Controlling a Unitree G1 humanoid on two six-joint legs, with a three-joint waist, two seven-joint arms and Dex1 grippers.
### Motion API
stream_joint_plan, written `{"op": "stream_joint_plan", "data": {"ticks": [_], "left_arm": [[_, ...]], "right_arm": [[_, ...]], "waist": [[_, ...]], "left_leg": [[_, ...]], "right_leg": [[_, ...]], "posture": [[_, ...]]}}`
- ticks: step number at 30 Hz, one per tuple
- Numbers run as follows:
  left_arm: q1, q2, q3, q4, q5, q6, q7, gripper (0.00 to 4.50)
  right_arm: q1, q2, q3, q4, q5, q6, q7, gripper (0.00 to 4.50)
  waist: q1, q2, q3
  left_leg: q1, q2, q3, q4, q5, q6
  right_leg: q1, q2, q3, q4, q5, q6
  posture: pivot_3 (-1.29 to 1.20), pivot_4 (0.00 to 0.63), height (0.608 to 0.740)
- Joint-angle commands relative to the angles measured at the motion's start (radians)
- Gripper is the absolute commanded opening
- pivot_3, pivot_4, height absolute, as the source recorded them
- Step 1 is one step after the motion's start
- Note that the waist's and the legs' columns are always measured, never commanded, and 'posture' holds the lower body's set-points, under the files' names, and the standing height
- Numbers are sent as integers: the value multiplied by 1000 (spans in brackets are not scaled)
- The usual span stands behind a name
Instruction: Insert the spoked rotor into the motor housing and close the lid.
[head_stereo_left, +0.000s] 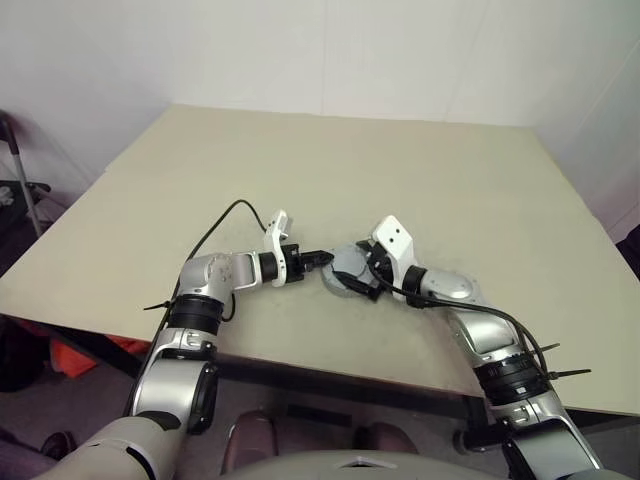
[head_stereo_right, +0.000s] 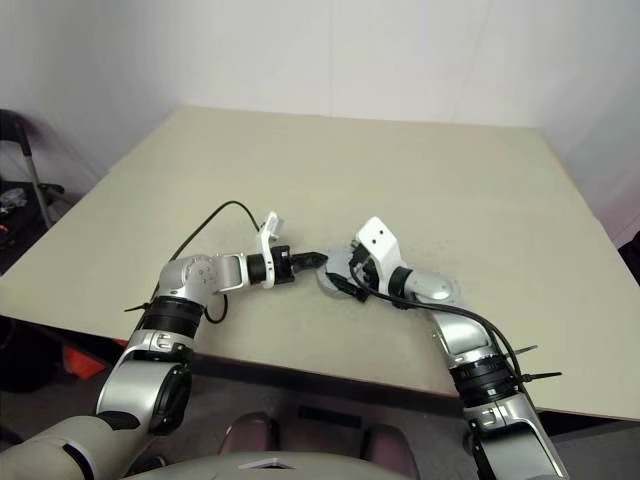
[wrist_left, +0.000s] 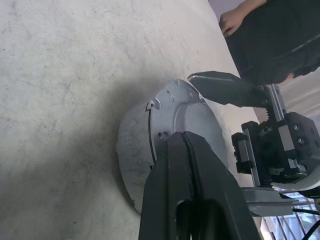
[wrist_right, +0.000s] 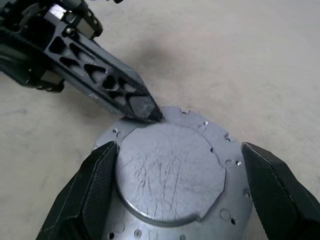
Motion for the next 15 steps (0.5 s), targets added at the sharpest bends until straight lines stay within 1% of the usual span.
{"op": "stream_joint_plan", "data": {"ticks": [1, 9, 15], "left_arm": [[-8, -10, -23, 17, 18, 7, 6, 0], [-22, -19, -25, 41, 24, -7, -3, 0], [-28, -27, -26, 46, 21, -10, -10, 0]], "right_arm": [[12, -14, -29, -82, 50, 34, 32, 4476], [-1, 2, -98, -144, 130, 105, 16, 4476], [-38, 36, -188, -131, 182, 196, -74, 4476]], "waist": [[0, 0, 0], [-1, 0, 0], [-1, 0, 0]], "left_leg": [[0, 0, 0, -1, 0, 0], [-3, -1, 0, -5, 0, 0], [-3, -1, 1, -5, 0, 0]], "right_leg": [[0, 0, 0, -1, 2, -3], [-1, 1, -1, -8, 2, -4], [-2, 1, -1, -8, 2, -4]], "posture": [[0, 0, 740], [0, 0, 740], [0, 0, 740]]}}
